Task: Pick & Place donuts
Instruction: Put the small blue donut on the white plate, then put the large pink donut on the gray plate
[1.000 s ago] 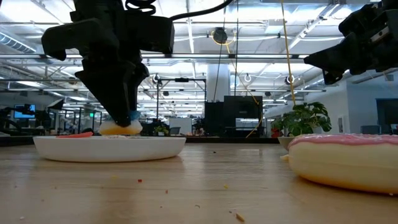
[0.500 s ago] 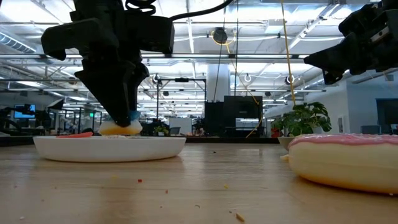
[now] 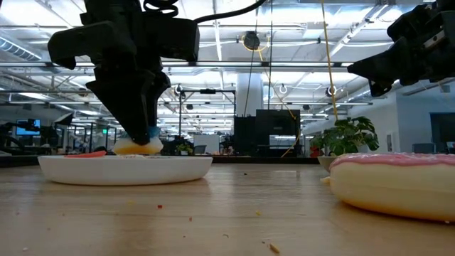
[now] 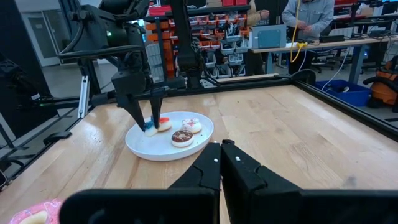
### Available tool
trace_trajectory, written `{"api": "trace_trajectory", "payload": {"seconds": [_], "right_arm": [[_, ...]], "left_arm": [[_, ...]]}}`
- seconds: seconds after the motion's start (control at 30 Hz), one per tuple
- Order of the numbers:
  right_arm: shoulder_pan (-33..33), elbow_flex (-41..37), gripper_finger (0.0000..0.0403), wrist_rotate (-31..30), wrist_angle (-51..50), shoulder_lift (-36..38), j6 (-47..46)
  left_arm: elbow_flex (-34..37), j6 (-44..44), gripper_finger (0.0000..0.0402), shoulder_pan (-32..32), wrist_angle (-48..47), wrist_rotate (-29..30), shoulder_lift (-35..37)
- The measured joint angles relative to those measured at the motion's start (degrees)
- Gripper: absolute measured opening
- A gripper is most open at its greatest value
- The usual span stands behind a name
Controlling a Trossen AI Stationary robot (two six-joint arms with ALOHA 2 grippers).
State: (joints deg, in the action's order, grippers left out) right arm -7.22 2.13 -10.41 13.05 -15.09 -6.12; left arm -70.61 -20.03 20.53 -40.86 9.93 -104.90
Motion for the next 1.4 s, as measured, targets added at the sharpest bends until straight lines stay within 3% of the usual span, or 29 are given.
{"api": "trace_trajectory", "payload": {"seconds": [0.37, 0.7, 0.83, 1.17, 1.4], "right_arm": [[0.00, 0.00, 0.0000, 0.00, 0.01, 0.00, 0.82], [0.00, -0.01, 0.0000, 0.02, 0.00, 0.00, 0.82], [0.00, 0.00, 0.0000, 0.02, -0.01, 0.00, 0.82], [0.00, -0.02, 0.0000, 0.02, 0.03, -0.39, 0.80], [0.00, -0.01, 0.0000, 0.03, 0.02, -0.39, 0.81]], "left_arm": [[0.00, -1.08, 0.0134, 0.13, 0.42, 0.61, 0.00], [-0.02, 0.39, 0.0243, 0.22, 0.52, -0.04, -0.60], [0.35, 0.28, 0.0268, 0.22, 1.55, 0.02, -3.33], [-0.34, 3.03, 0.0259, 0.11, 2.22, -0.90, -6.09], [-0.98, 3.06, 0.0285, 0.11, 1.64, -0.70, -3.74]]}}
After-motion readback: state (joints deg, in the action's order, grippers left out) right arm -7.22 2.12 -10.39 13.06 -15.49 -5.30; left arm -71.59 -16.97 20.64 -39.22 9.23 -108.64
